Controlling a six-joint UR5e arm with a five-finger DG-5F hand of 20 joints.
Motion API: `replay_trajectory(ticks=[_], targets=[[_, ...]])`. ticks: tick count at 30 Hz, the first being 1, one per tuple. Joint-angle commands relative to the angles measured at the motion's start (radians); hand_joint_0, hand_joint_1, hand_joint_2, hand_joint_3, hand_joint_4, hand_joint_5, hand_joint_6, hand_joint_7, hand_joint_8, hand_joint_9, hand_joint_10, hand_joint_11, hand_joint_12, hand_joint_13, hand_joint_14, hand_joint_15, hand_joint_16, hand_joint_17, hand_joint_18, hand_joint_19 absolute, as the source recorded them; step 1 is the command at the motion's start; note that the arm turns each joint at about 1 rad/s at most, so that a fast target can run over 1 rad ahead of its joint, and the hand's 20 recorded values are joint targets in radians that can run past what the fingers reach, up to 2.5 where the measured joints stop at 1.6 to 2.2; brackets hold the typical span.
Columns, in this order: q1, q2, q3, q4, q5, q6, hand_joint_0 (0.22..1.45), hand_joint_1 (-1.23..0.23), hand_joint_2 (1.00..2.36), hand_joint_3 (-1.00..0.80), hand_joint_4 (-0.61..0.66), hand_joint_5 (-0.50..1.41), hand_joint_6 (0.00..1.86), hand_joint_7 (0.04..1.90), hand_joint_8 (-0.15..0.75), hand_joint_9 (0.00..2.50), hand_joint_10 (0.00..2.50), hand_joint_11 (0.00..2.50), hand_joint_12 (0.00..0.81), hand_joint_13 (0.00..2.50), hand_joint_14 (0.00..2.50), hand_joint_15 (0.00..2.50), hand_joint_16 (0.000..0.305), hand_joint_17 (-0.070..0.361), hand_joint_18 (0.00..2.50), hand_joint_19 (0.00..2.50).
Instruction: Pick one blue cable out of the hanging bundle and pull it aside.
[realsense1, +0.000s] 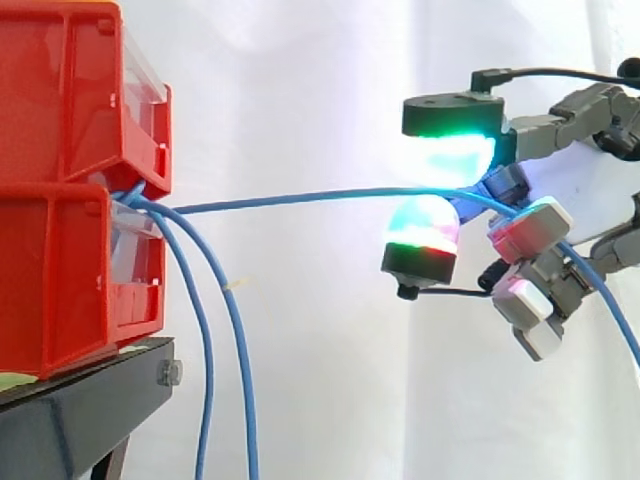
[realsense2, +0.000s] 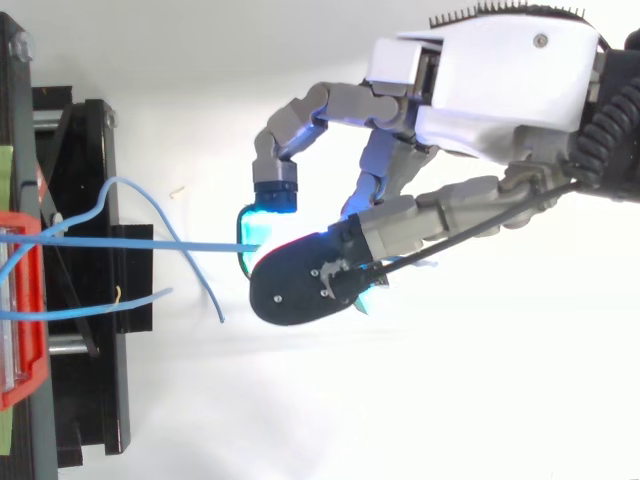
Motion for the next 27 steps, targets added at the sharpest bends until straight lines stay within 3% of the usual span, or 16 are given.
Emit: replay_trajectory(ticks=[1,11,19,23,25,27], targets=[[0.000,0.000,-0.001,-0.005,-0.001,0.006,0.59,-0.77,1.01,-0.42,0.03,-0.10,0.90,0.99,0.254,1.34,0.03,0.86,0.293,1.06,0.03,0.62,0.048,0.108,0.83,0.52],[0.002,0.000,-0.002,-0.003,-0.001,0.017,0.63,-0.84,1.00,-0.48,0.03,-0.10,0.91,0.98,0.246,1.34,0.03,0.87,0.283,1.05,0.03,0.61,0.046,0.104,0.83,0.51],[0.002,0.000,-0.031,-0.003,-0.002,0.025,0.49,-0.57,1.00,-0.50,0.04,-0.09,0.89,0.96,0.275,1.40,0.03,0.85,0.314,1.10,0.02,0.61,0.053,0.120,0.89,0.52],[0.002,0.000,-0.033,-0.003,-0.002,0.032,0.49,-0.53,1.00,-0.50,0.04,-0.08,0.88,0.98,0.275,1.41,0.03,0.83,0.317,1.10,0.02,0.61,0.054,0.121,0.89,0.53],[0.002,0.000,-0.035,-0.003,-0.002,0.034,0.57,-0.54,1.01,-0.40,0.02,-0.08,0.88,1.03,0.261,1.40,0.03,0.85,0.301,1.09,0.02,0.62,0.049,0.110,0.85,0.56],[0.002,0.000,-0.035,-0.003,-0.002,0.037,0.57,-0.57,1.01,-0.33,0.02,-0.08,0.88,1.03,0.263,1.41,0.03,0.84,0.303,1.08,0.03,0.62,0.049,0.109,0.85,0.57]])
